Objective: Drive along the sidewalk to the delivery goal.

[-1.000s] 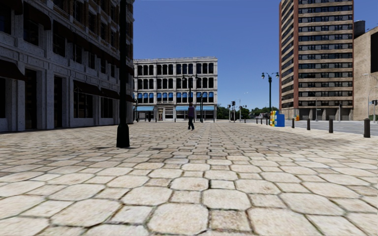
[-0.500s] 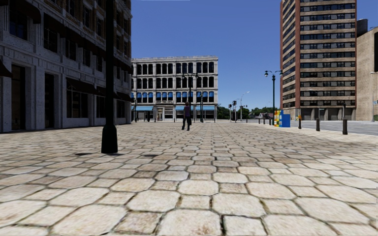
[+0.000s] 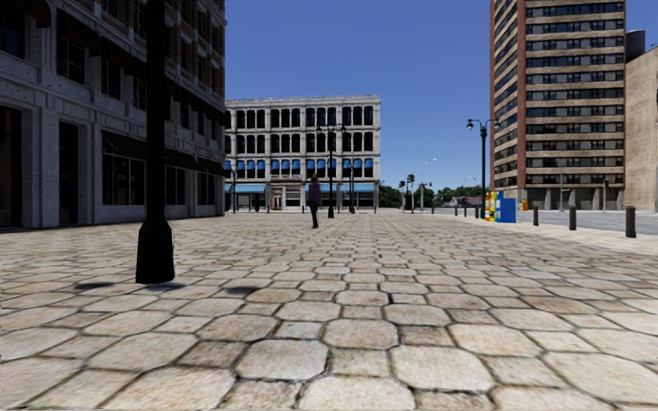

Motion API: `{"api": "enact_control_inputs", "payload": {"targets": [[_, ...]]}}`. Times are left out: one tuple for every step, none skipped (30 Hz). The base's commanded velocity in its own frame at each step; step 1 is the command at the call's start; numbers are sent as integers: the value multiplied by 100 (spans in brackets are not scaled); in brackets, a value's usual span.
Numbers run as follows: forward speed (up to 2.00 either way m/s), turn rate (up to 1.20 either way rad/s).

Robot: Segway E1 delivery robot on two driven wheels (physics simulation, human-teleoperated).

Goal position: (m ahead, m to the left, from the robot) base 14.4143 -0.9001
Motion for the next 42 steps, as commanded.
{"api": "enact_control_inputs", "payload": {"targets": [[178, 0], [178, 0], [178, 0], [178, 0], [178, 0], [178, 0], [178, 0], [178, 0], [178, 0], [178, 0], [178, 0], [178, 0], [178, 0], [178, 0], [178, 0], [178, 0], [178, 0], [178, 0], [178, 0], [178, -6], [178, -36], [178, -36], [178, -61], [178, -88], [178, -120], [178, -120], [178, -52], [178, -34], [178, -34], [178, -10], [178, -1], [178, 0], [178, 0], [178, 0], [178, 0], [178, 0], [178, 0], [178, 0], [178, 0], [178, 0], [178, 0], [178, 0]]}}
